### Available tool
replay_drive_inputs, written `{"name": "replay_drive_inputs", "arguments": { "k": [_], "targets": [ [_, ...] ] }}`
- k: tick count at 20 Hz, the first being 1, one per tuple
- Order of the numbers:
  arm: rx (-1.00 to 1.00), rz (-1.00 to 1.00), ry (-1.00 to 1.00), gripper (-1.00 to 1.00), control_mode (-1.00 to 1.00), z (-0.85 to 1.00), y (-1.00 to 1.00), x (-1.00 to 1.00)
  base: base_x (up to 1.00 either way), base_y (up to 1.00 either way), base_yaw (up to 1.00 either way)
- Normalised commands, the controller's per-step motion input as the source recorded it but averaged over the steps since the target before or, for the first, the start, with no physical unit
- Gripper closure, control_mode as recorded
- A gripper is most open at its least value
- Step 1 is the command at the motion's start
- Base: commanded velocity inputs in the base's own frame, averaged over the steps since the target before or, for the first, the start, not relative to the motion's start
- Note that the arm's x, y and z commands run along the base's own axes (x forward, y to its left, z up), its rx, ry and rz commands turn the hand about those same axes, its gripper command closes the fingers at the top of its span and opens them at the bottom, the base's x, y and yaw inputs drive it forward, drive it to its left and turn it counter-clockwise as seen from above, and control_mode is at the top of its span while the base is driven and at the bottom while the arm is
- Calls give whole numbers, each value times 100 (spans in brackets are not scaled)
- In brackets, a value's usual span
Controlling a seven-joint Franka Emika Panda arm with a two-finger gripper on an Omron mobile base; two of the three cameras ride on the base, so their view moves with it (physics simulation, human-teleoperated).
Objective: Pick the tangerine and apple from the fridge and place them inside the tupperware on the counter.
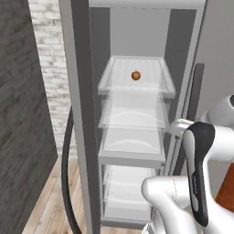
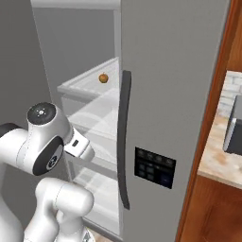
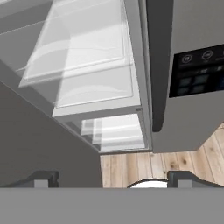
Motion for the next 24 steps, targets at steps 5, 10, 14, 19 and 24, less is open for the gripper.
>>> {"name": "replay_drive_inputs", "arguments": {
  "k": [5, 10, 14, 19, 24],
  "targets": [
    [0, 0, 0, -100, 100, 0, 0, 0, 44, 26, 2],
    [0, 0, 0, -100, 100, 0, 0, 0, 54, 20, 8],
    [0, 0, 0, -100, 100, 0, 0, 0, 57, 11, 5],
    [-4, 0, -1, -100, -100, 8, 4, 8, 41, 13, 1],
    [-31, 0, -5, -100, -100, 60, 6, 51, 0, 0, 0]
  ]
}}
